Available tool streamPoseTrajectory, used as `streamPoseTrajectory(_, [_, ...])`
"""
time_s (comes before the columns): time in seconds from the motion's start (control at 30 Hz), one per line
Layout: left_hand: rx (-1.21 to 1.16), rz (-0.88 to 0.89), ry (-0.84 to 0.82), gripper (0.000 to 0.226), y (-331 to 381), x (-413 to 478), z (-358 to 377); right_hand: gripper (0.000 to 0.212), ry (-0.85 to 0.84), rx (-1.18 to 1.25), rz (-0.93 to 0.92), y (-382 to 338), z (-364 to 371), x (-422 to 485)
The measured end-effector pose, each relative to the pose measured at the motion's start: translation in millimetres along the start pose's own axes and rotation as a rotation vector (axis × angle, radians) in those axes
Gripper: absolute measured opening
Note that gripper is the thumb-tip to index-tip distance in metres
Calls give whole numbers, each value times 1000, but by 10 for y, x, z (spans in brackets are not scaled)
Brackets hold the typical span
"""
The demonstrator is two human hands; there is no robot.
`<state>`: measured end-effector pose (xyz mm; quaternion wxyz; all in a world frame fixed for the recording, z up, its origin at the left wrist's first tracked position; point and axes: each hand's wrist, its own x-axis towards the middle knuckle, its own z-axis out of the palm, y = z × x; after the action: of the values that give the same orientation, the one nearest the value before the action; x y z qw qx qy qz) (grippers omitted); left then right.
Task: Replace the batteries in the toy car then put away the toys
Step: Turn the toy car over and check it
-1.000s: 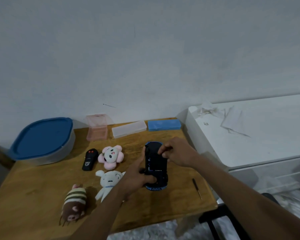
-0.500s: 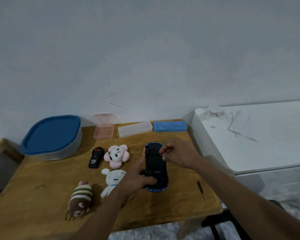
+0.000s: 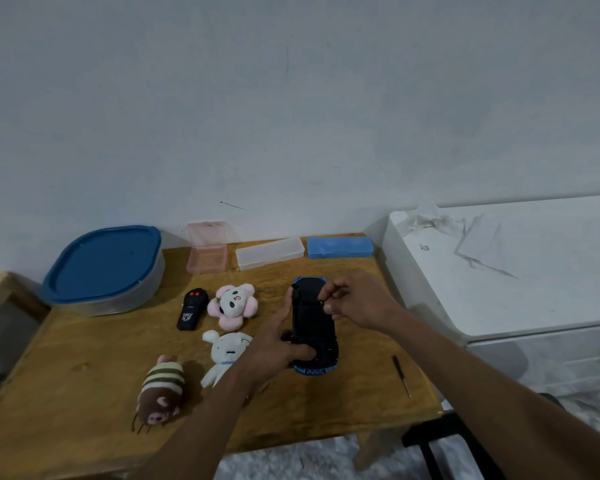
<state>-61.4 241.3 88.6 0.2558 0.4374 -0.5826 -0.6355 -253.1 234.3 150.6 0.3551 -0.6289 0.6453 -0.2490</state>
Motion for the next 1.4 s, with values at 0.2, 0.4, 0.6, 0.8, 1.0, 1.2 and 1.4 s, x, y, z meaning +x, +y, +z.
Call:
streamPoseTrajectory(0.2, [-17,11,10,108,18,-7,16,14,1,-44,-13,-28,-12,-3])
streamPoseTrajectory(0.4, [-11,11,44,109,30,3,37,15,67,-227,-26,-80,14,-33])
streamPoseTrajectory(0.6, [8,10,51,111,30,12,34,21,125,-257,-15,-52,104,-47])
streamPoseTrajectory(0.8, [7,9,59,112,23,13,48,26,147,-277,-8,-53,162,-61])
streamPoseTrajectory(1.0, [13,42,61,111,21,13,72,21,176,-243,-1,-56,179,-88])
streamPoseTrajectory(1.2, [-68,6,49,115,-25,14,117,22,230,-214,15,-29,192,-160])
streamPoseTrajectory(1.4, [-304,-107,53,75,31,27,168,23,221,-189,40,2,183,-220])
